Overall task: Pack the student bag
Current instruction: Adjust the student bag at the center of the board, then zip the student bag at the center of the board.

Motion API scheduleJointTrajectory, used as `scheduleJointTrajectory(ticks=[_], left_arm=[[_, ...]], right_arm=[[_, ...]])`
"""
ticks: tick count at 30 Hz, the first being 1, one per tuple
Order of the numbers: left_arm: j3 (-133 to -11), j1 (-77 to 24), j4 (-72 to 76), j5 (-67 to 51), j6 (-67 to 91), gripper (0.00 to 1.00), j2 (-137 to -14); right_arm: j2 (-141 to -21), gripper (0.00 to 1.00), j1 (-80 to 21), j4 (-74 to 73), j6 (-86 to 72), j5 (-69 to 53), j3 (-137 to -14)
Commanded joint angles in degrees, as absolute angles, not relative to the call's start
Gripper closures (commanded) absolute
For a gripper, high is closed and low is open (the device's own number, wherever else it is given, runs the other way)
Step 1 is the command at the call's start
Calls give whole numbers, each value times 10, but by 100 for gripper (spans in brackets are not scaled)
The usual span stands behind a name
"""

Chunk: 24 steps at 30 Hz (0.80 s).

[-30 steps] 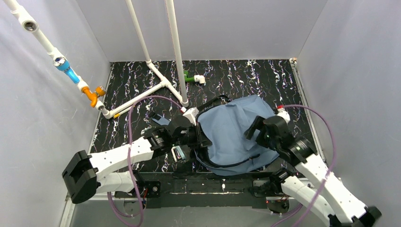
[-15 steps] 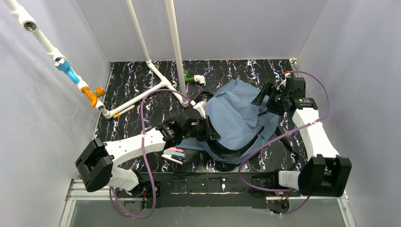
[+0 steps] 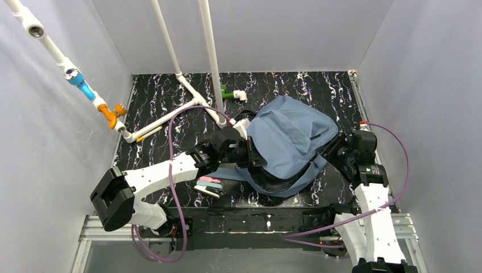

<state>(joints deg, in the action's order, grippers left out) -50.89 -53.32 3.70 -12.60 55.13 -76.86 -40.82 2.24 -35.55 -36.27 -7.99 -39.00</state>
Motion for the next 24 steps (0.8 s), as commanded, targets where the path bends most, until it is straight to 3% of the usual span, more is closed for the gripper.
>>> scheduleJointTrajectory(ticks=[1,12,17,24], left_arm=[[-530,-532,35,-140,553,100,-744],[-539,-532,34,-149,557,100,-749],[-535,-532,34,-150,555,100,-748],[-524,-532,33,-156,554,100,-753]], right_arm=[[-425,58,26,-328,-380,-50,-385],[-475,50,29,-236,-387,-121,-333],[-476,51,31,-170,-412,-162,-285],[-453,68,32,-120,-441,-181,-250]])
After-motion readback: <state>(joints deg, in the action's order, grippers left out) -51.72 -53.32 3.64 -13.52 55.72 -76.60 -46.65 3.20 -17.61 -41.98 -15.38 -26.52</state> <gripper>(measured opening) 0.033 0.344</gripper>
